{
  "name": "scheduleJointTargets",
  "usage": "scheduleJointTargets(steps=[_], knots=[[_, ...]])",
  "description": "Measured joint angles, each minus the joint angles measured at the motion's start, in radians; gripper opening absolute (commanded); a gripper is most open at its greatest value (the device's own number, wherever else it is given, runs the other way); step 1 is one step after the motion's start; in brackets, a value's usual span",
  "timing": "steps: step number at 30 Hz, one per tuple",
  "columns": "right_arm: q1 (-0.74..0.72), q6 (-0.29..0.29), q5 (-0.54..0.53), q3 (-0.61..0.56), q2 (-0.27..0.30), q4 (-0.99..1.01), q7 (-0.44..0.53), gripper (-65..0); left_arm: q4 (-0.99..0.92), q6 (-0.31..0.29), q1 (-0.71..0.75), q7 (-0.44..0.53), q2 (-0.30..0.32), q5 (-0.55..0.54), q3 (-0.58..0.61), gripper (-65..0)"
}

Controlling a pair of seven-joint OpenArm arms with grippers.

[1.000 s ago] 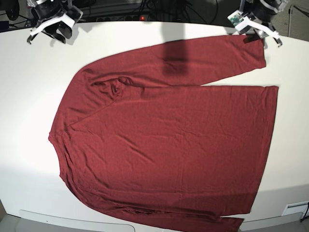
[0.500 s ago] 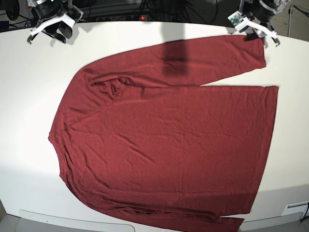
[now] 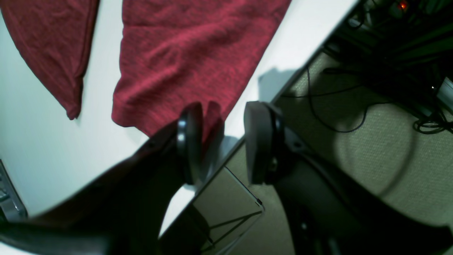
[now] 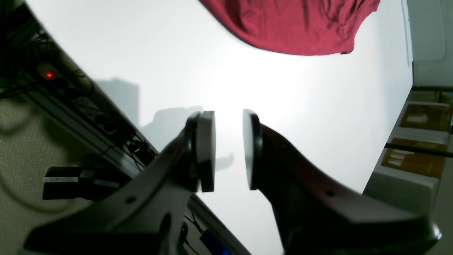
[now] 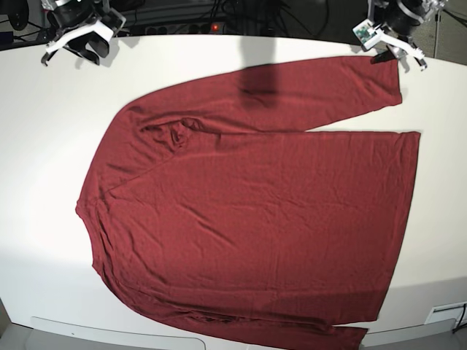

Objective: Fold the T-shirt properly
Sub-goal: 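Move the left gripper down onto the red shirt's sleeve cuff and grasp it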

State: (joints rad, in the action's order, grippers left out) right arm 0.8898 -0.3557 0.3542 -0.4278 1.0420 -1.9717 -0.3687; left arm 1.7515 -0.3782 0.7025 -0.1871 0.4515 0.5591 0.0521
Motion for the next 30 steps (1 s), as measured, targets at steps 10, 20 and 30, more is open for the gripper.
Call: scheduleJointTargets(steps=[10,20,30], knots=[[0.0,0.0,0.0,0.0,0.0,0.0,-0.015,-50.7,0.006,0.003,-0.001,-0.05,0.0,-0.085,0.0,-44.4],[-0.003,0.0,-0.008,-0.001,-0.001,0.0,-0.008,-50.7,0.208,0.047,0.089,-0.108,0.033,-0.116,0.001,-44.9],[-0.003,-0.002,-0.008,0.001,-0.006,0.0,-0.023,-50.7,0.226,0.041,0.087,-0.105,0.03,-0.12,0.006,-44.9]])
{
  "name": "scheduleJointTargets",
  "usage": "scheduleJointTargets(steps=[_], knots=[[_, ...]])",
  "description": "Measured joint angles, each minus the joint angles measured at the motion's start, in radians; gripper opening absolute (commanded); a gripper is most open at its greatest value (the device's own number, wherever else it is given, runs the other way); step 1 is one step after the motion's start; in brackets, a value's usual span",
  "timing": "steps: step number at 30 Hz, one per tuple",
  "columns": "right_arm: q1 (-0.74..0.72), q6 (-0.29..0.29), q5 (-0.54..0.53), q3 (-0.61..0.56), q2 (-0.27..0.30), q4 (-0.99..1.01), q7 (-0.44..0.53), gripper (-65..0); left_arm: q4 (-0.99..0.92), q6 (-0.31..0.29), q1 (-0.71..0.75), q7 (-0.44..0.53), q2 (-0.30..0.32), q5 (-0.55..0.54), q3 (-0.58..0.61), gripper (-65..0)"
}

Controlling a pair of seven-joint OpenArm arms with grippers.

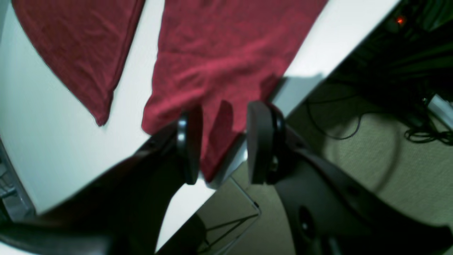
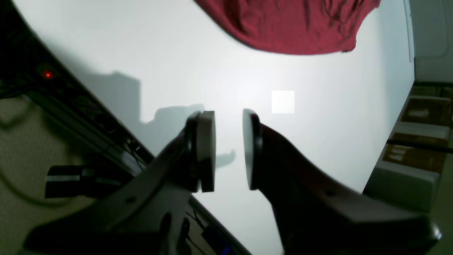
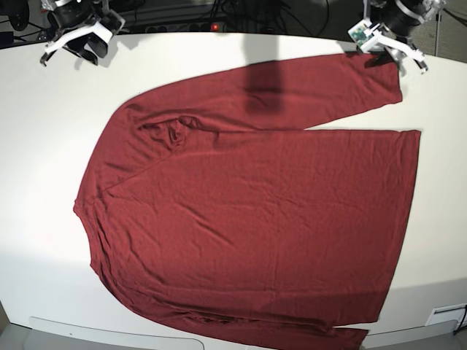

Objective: Fold the T-shirt properly
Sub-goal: 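Move the left gripper down onto the red shirt's sleeve cuff and grasp it, then reach the right gripper to the shirt's shoulder edge and grasp it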

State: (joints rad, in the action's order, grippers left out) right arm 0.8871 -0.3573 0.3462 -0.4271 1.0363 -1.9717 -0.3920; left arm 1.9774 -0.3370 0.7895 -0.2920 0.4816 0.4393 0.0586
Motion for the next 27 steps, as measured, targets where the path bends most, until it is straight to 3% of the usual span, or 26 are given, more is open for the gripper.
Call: scheduleJointTargets(steps=[5,12,19,22,27], knots=[[0.0,0.0,0.0,-0.002,-0.011,0.0,0.009,-50.7,-0.048,0.003,-0.01,0.084,0.001,0.023,-0.001,-45.0],[0.0,-0.001,0.0,-0.002,-0.011,0.0,0.002,-50.7,-0.169,0.042,-0.062,0.107,0.001,0.029,-0.001,-45.0],[0.0,-0.001,0.0,-0.002,-0.011,0.0,0.002,-50.7,-0.231,0.044,-0.098,0.133,0.0,0.03,-0.001,-45.1],[0.0,-0.001,0.0,-0.002,-0.011,0.0,0.008,-50.7,-0.262,0.049,-0.117,0.138,0.0,0.026,-0.001,-50.8],[0.0,-0.001,0.0,-0.002,-0.011,0.0,0.005,-50.7,-0.289,0.002,-0.133,0.162,0.0,0.025,-0.006,-51.5]])
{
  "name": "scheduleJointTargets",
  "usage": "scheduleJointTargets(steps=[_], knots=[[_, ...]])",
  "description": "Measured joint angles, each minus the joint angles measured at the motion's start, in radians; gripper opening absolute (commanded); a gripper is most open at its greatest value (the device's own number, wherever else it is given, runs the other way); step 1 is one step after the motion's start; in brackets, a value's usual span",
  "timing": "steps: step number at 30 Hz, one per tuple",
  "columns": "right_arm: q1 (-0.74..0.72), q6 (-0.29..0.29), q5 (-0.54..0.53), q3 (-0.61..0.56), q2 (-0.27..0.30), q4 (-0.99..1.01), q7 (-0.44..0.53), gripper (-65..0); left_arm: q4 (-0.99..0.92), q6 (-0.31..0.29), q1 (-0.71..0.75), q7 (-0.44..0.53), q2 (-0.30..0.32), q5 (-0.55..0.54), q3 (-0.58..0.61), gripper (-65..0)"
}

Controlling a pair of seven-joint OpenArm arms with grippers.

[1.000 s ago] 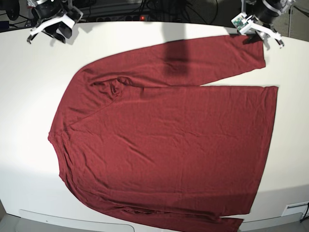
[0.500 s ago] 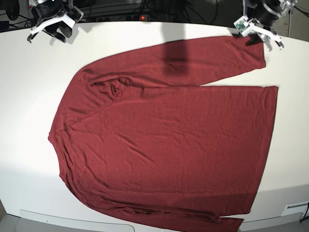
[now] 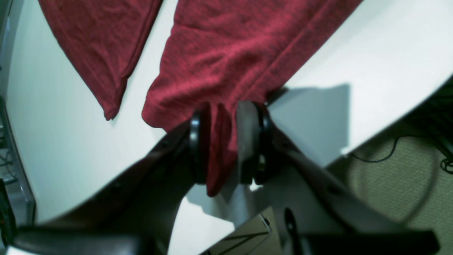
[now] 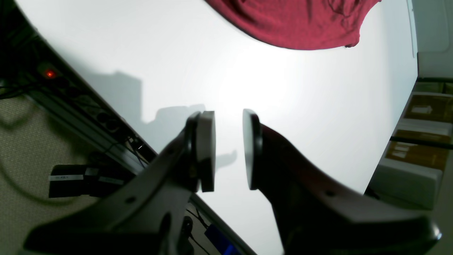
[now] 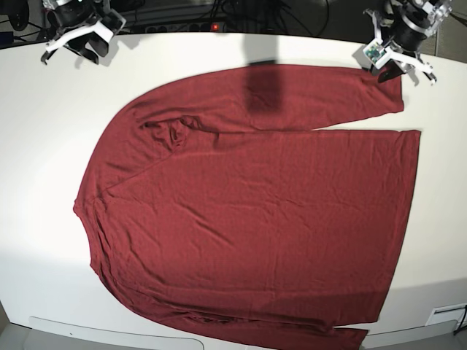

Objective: Fold the T-shirt properly
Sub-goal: 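Reach the right gripper to the shirt's shoulder edge and grasp it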

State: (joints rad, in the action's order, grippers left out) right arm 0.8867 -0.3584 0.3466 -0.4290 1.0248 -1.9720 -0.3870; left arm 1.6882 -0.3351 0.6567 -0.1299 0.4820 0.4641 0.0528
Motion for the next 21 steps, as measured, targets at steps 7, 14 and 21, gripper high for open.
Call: scheduleJointTargets(steps=[7,14,21], knots=[[0.0,0.0,0.0,0.0,0.0,0.0,0.0,-50.7,-0.022,-0.024,-0.004,0.017,0.003,-0.012,-0.002,-61.9],[0.0,-0.001,0.069,0.0,0.0,0.0,0.0,-50.7,-0.028,-0.02,-0.014,-0.053,0.003,-0.138,-0.002,-65.0],[0.0,-0.013,0.185,0.0,0.0,0.0,0.003,-50.7,-0.033,-0.009,0.019,0.002,0.003,-0.14,-0.006,-65.0]])
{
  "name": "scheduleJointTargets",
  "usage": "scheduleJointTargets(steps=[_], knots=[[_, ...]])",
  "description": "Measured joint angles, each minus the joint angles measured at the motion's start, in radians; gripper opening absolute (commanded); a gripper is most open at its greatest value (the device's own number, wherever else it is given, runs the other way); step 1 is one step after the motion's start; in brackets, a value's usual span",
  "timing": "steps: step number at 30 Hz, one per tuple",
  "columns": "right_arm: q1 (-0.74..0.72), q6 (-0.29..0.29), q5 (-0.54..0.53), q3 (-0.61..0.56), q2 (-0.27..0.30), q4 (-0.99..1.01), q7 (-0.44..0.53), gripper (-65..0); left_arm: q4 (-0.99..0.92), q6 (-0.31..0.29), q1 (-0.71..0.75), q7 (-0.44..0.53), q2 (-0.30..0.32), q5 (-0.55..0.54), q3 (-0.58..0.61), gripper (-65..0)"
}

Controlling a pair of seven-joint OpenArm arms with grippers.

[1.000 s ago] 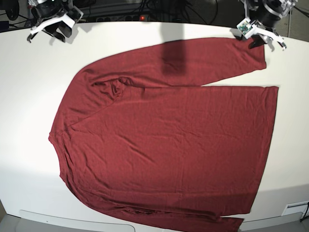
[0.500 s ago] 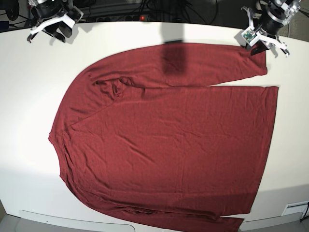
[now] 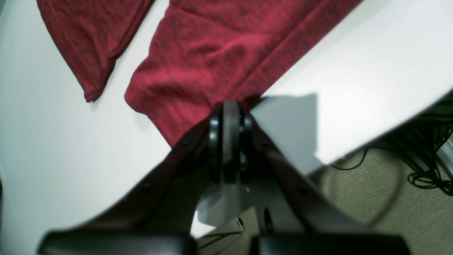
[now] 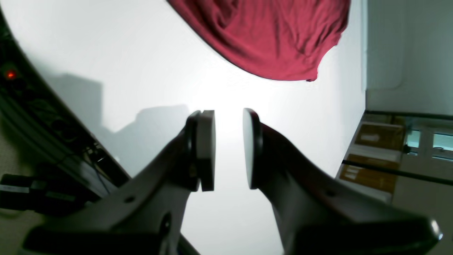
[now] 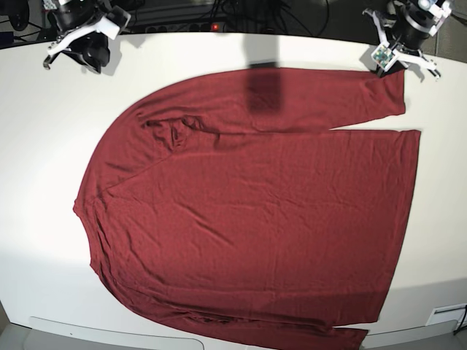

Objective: Fold the T-shirt properly
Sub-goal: 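Reach the right gripper to the shirt's shoulder edge and grasp it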

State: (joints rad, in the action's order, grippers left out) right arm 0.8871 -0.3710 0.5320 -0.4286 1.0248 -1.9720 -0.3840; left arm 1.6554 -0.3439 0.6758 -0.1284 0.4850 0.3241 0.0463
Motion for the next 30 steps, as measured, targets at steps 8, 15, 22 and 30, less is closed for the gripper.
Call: scheduleJointTargets(steps=[8,15,22,30], knots=[[-0.075,0.269,-0.006,-0.003,0.0,0.0,0.101,-32.6,0.003,0.003,0.009,0.006,0.002,0.0,0.0,-65.0],[-0.153,0.298,-0.126,-0.003,0.0,0.0,0.103,-32.4,0.089,0.004,0.026,-0.118,-0.001,0.015,0.004,-65.0],[-0.185,0.36,-0.141,-0.003,0.0,0.0,0.15,-32.4,0.12,0.011,0.031,-0.135,-0.003,0.015,0.008,-65.0],[-0.296,0.411,-0.179,-0.003,-0.106,0.112,0.179,-32.5,0.121,0.011,0.034,-0.135,-0.003,-0.003,0.008,-65.0]])
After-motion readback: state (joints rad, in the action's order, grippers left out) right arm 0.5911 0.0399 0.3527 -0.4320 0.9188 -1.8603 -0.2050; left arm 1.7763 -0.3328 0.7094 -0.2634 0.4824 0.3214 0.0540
